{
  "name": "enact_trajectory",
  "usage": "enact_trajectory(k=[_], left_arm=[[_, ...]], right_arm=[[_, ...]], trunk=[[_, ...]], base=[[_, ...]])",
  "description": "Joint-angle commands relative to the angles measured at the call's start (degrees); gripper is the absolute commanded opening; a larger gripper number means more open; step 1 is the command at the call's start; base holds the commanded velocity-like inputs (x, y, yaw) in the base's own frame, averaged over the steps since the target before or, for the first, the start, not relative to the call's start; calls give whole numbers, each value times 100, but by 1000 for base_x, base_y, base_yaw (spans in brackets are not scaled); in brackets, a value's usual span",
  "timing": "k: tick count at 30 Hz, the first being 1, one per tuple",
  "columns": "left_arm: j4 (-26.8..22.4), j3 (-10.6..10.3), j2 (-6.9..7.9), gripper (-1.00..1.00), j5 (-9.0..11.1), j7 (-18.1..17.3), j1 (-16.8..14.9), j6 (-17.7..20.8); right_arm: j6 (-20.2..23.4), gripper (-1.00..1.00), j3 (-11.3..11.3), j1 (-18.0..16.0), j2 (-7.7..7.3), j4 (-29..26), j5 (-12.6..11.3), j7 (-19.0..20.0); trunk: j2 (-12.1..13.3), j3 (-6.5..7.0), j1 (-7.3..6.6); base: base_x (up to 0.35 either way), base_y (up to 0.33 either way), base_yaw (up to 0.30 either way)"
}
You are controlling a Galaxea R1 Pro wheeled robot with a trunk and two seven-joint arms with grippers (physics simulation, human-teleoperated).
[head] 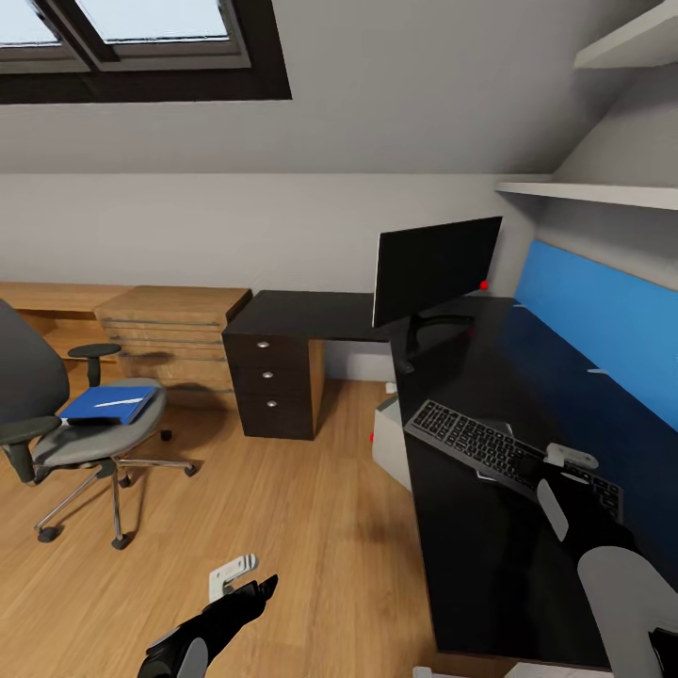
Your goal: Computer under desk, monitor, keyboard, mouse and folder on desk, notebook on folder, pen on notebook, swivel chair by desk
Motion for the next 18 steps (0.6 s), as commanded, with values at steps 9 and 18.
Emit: enact_trajectory(k=[9, 18], left_arm=[[-7, 12, -4, 100, 45, -1, -3, 39], [-3, 12, -4, 100, 48, -2, -3, 39]], right_arm=[[18, 100, 4, 5, 3, 26, -80, -19], [17, 100, 4, 2, 3, 34, -74, -19]], trunk=[[-2, -7, 0], [-2, -7, 0]], base=[[0, 0, 0], [-115, 118, 0]])
